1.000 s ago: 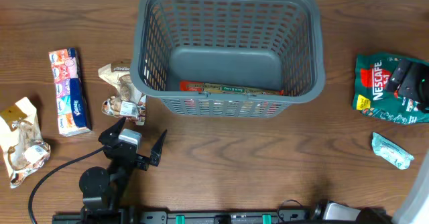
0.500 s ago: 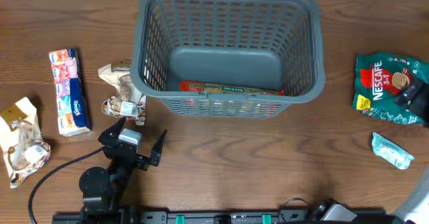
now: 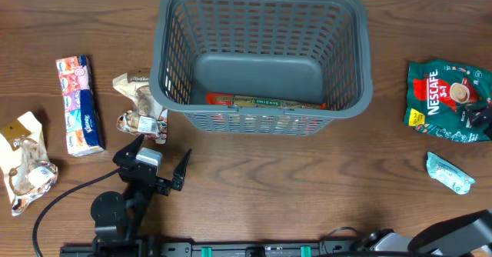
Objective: Pack container
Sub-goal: 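Lower the right gripper onto the green Nescafe bag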
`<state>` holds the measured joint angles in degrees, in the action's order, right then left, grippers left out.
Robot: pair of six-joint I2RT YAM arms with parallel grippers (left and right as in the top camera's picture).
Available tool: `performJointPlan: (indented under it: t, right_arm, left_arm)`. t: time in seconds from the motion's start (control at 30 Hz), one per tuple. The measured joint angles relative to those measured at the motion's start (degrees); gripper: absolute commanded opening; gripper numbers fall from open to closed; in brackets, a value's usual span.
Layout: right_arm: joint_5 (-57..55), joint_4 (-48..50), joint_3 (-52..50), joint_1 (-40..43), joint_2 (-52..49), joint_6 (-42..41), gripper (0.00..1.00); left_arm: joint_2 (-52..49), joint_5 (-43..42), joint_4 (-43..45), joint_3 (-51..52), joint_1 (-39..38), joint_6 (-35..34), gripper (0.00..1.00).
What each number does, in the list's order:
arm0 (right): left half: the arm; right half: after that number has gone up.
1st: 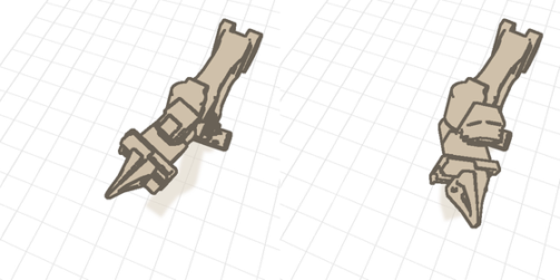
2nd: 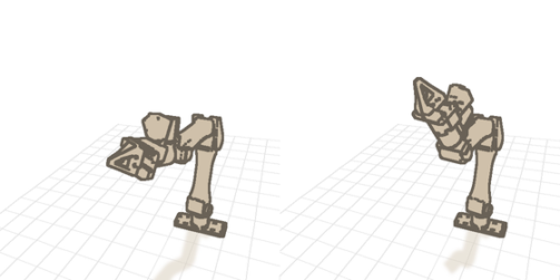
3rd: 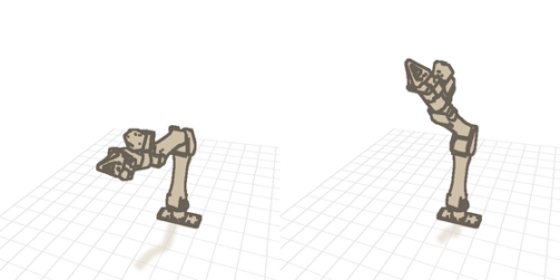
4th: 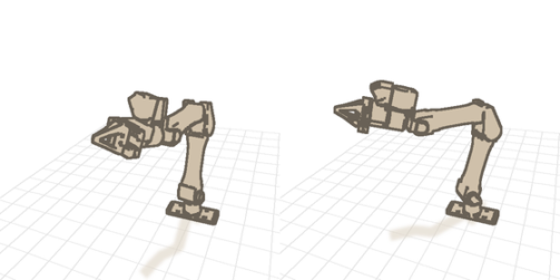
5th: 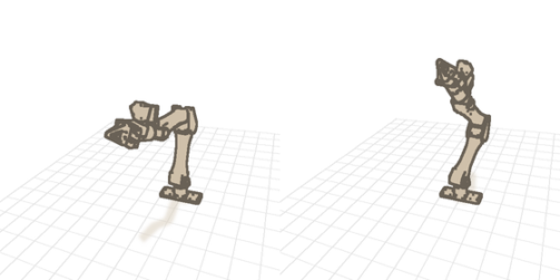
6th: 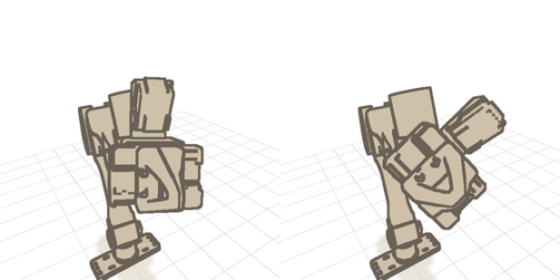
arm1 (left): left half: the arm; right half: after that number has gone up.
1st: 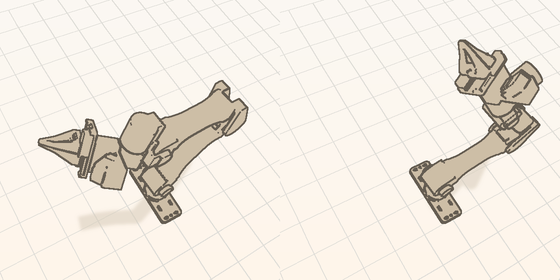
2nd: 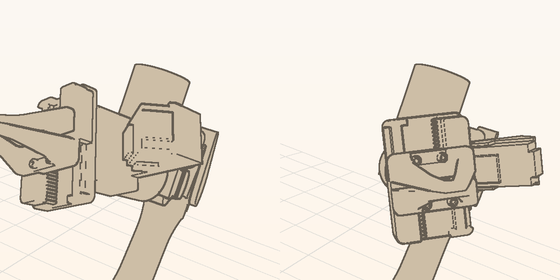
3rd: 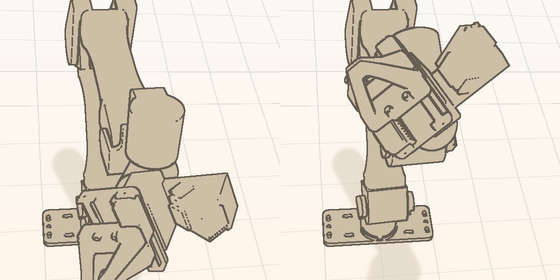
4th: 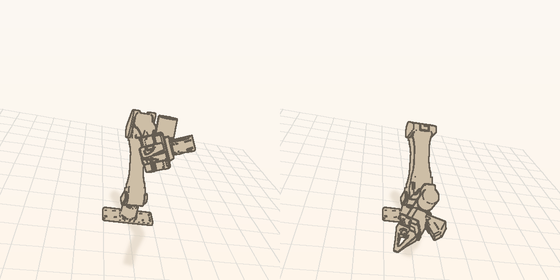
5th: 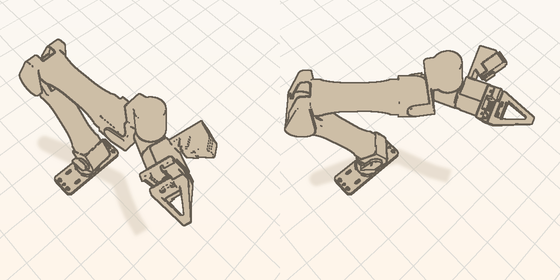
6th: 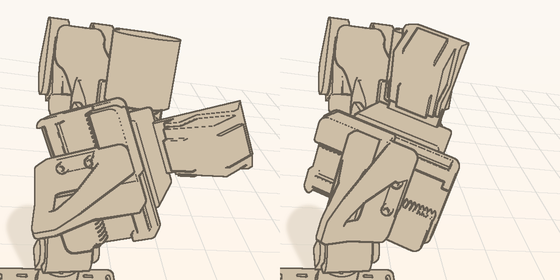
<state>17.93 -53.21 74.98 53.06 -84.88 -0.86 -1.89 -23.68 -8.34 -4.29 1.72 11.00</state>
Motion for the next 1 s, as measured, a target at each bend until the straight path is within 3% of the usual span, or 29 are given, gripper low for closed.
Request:
performJointPlan:
  t: [0.47,0.83,1.0]
  right_arm:
    - [-0.8,16.0,-15.8,3.3,-1.0,-6.3,0.99]
    - [-3.2,22.7,-16.3,3.4,-1.0,-8.4,0.99]
    - [1.1,27.2,-17.1,4.9,-1.0,-8.6,0.99]
  left_arm:
    - [0.0,0.0,0.0,0.0,0.0,0.0,0.99]
    - [0.0,0.0,0.0,0.0,0.0,0.0,0.99]
    - [0.0,0.0,0.0,0.0,0.0,0.0,0.99]
